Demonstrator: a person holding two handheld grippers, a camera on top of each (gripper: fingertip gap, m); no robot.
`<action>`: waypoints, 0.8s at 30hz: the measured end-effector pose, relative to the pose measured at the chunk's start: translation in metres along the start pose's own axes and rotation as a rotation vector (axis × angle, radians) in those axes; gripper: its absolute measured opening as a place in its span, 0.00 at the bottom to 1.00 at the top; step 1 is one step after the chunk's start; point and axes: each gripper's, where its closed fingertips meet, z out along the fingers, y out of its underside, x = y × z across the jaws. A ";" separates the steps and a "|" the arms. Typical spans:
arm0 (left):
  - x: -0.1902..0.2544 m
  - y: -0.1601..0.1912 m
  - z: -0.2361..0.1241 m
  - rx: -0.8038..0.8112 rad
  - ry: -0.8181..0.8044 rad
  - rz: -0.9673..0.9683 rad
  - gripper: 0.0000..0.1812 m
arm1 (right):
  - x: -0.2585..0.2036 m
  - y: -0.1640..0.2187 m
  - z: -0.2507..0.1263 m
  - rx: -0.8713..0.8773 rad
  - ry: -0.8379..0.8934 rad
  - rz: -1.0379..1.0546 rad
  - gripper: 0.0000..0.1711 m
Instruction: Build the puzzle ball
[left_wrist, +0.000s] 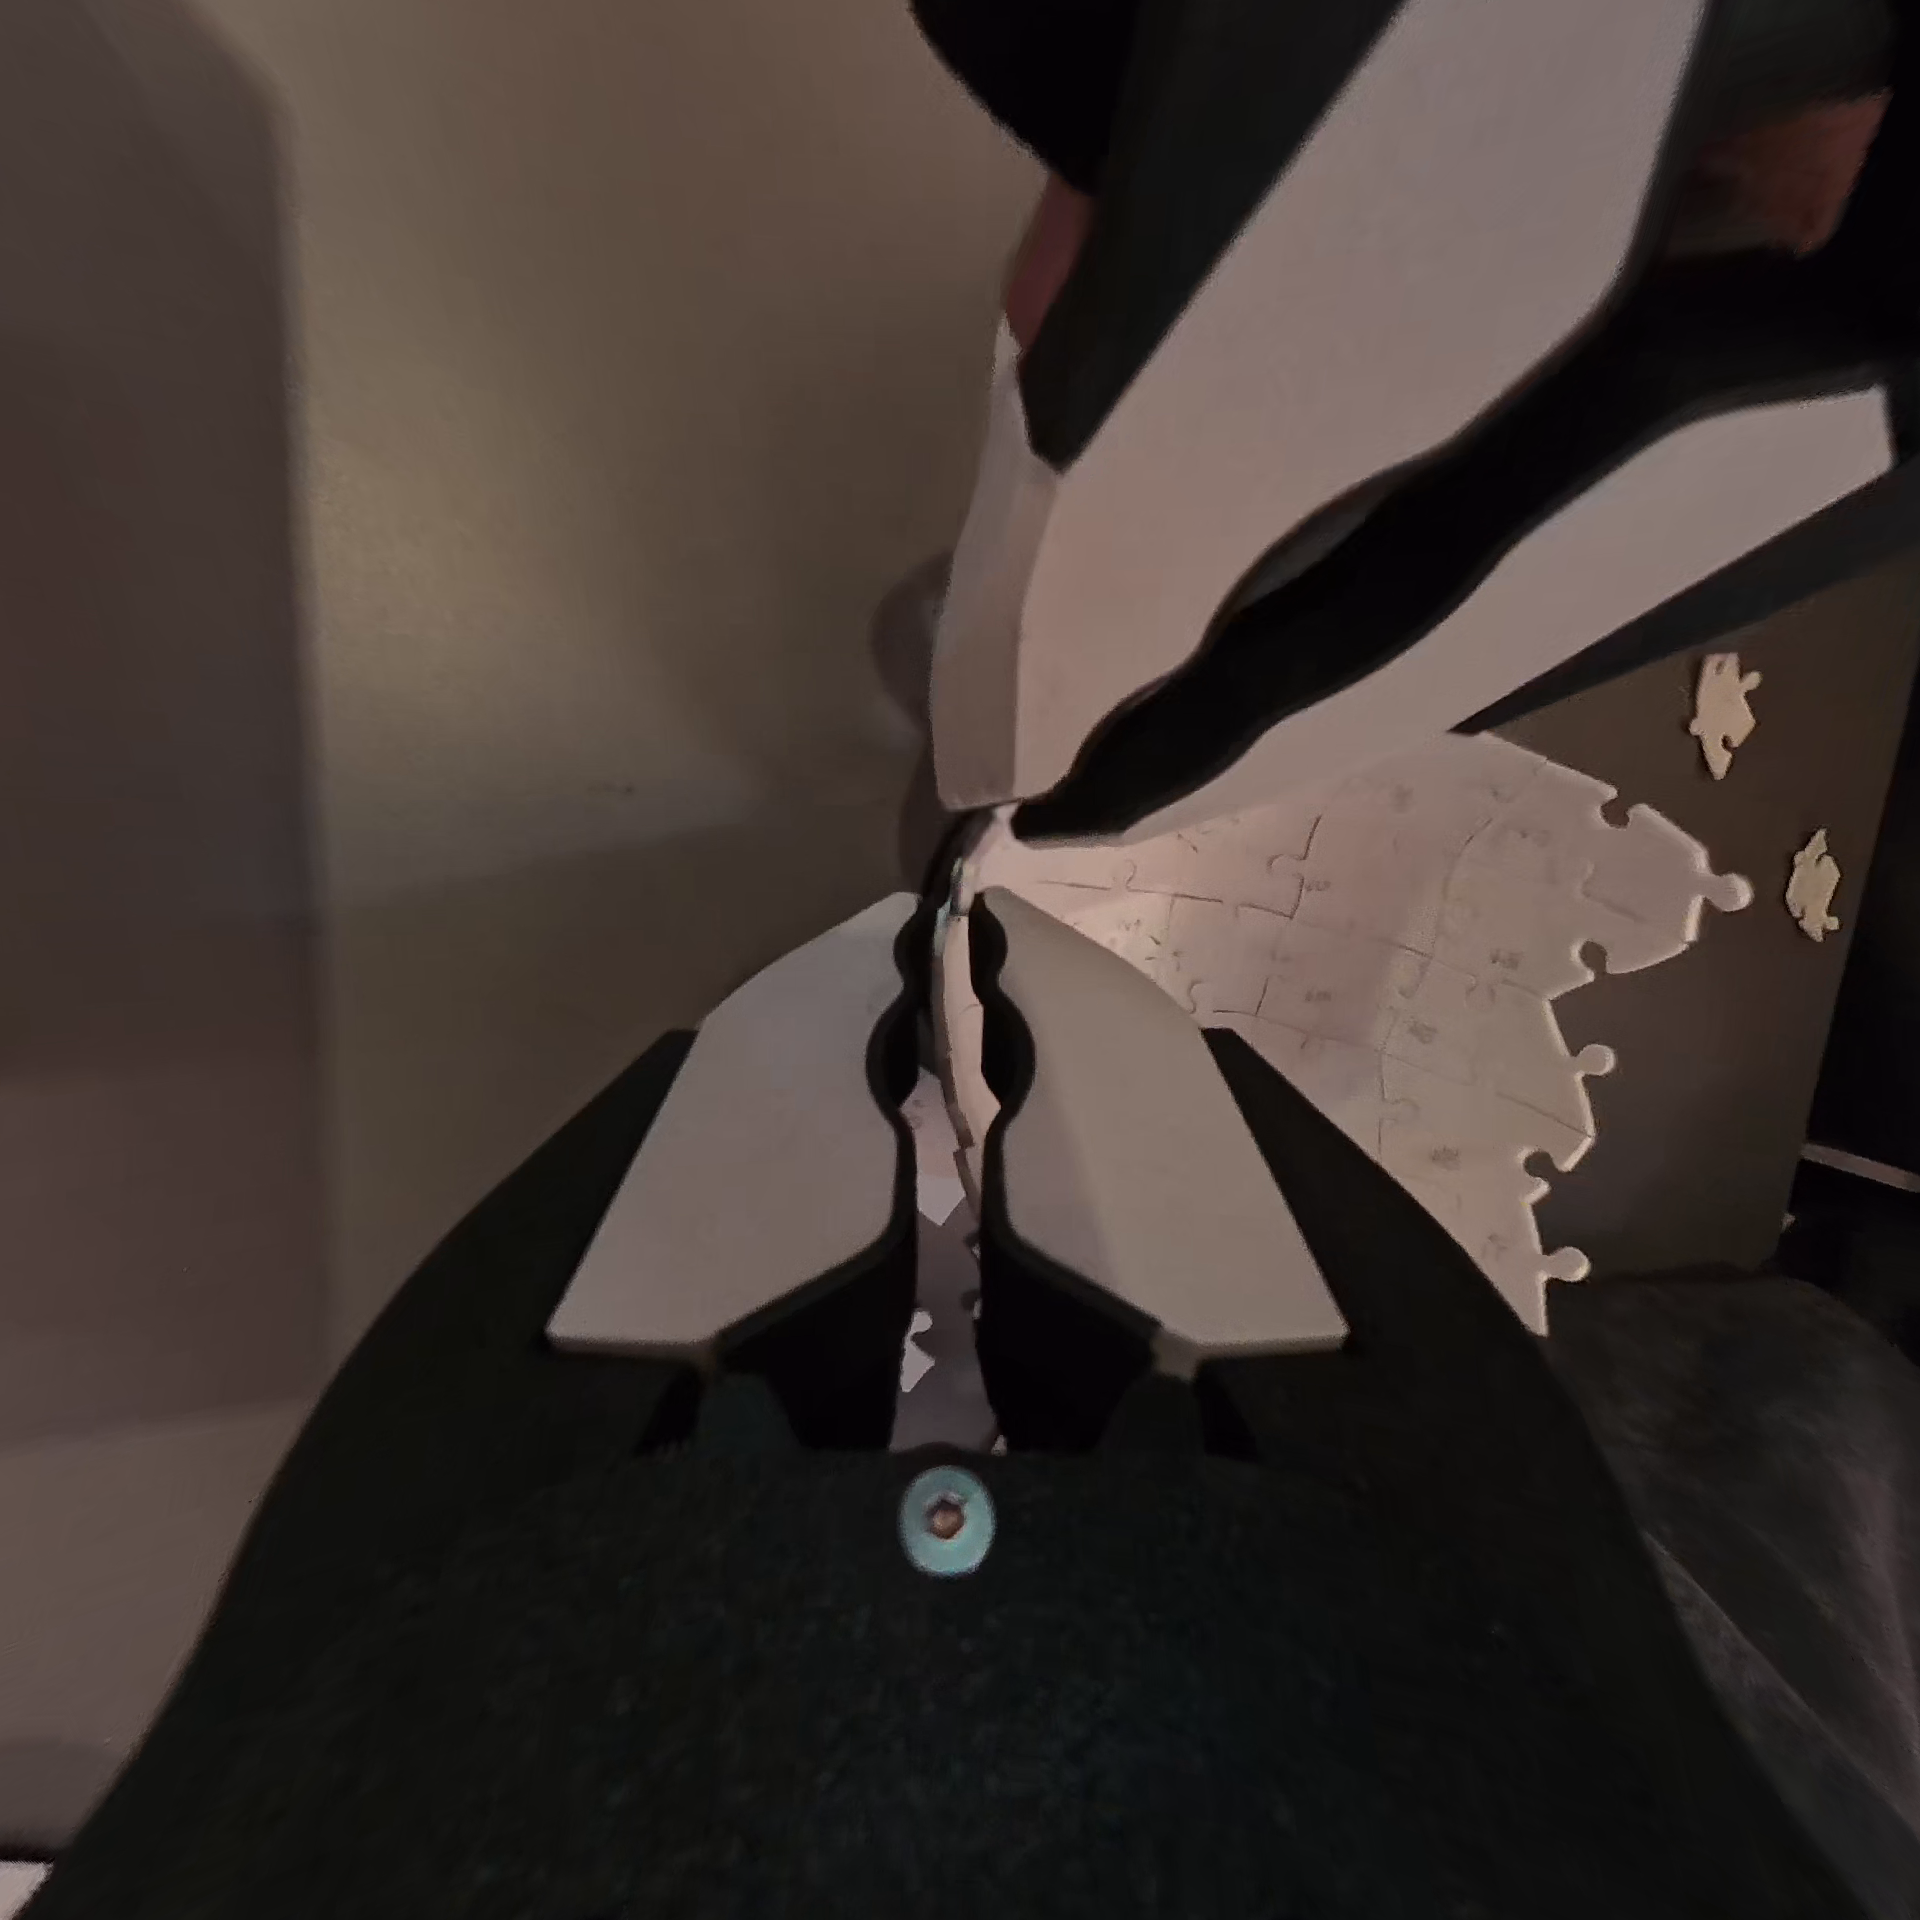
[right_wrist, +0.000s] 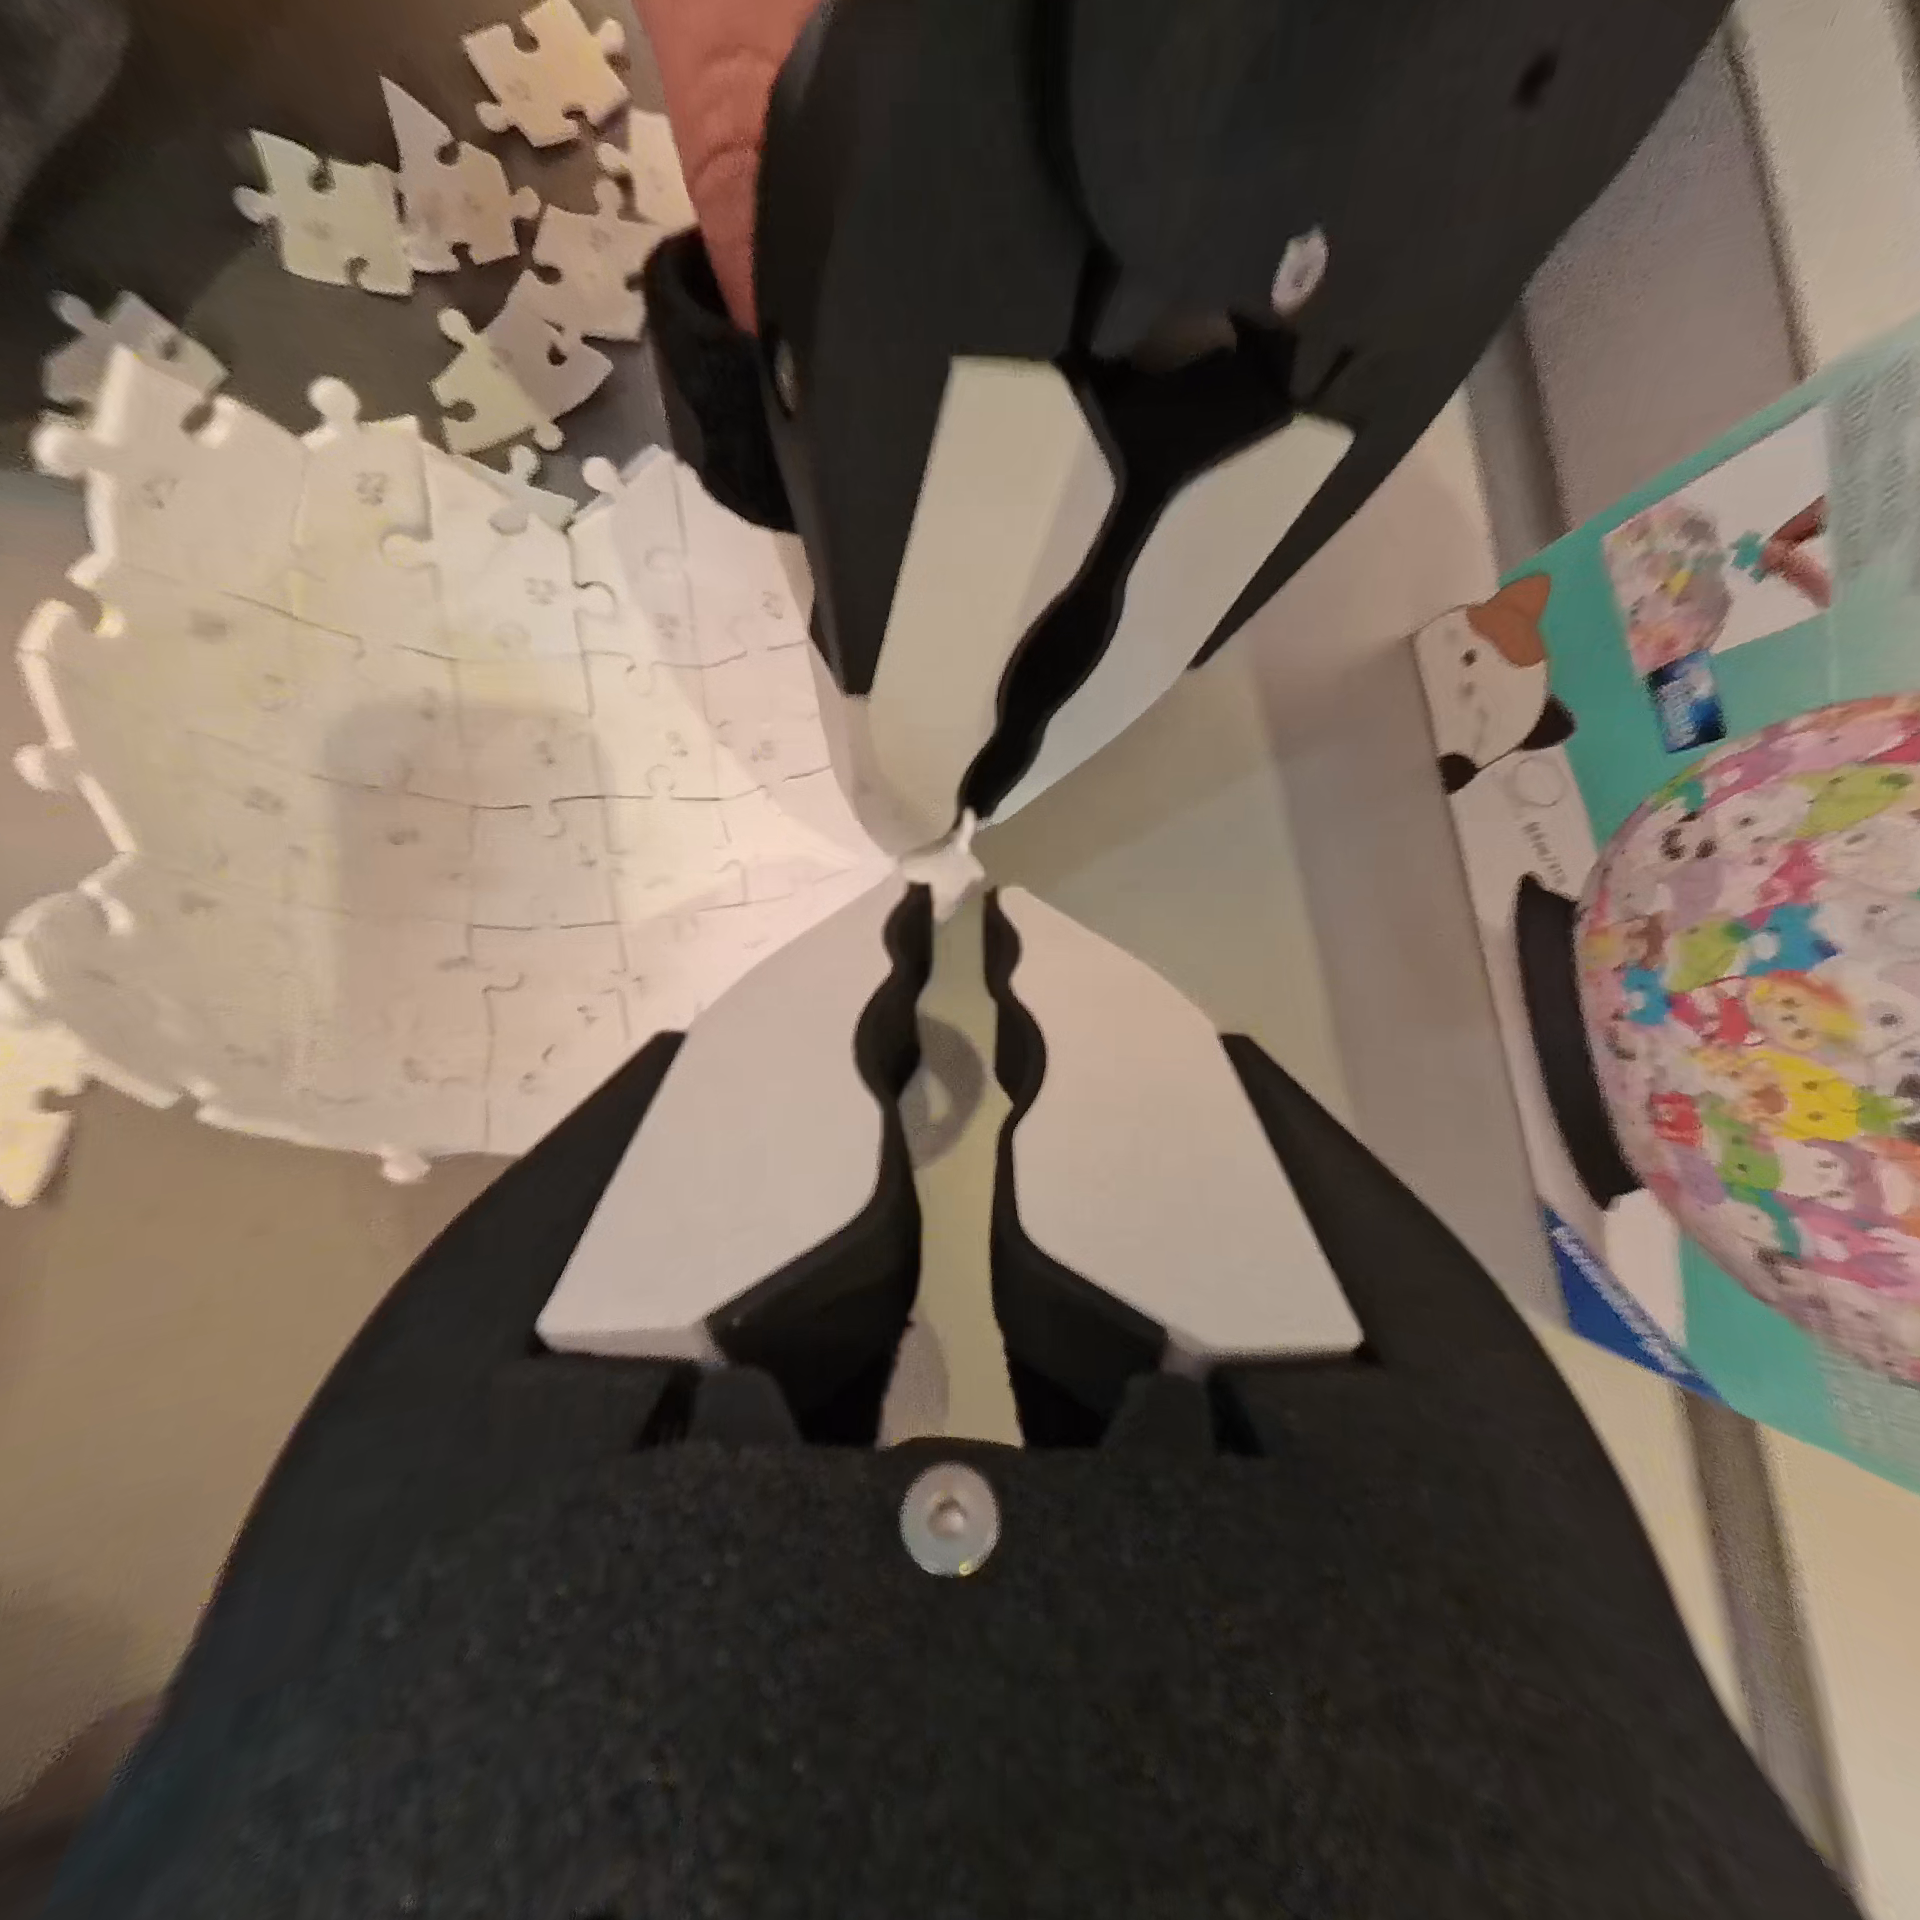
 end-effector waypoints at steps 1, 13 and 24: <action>0.000 0.000 -0.001 0.004 0.000 -0.003 0.03 | -0.001 0.003 0.000 -0.003 -0.039 0.045 0.09; -0.001 0.001 -0.003 0.008 0.006 -0.050 0.03 | -0.013 0.013 0.013 -0.073 -0.225 0.312 0.05; 0.002 0.001 -0.003 0.028 0.024 -0.030 0.07 | -0.012 0.014 0.010 -0.119 -0.197 0.274 0.02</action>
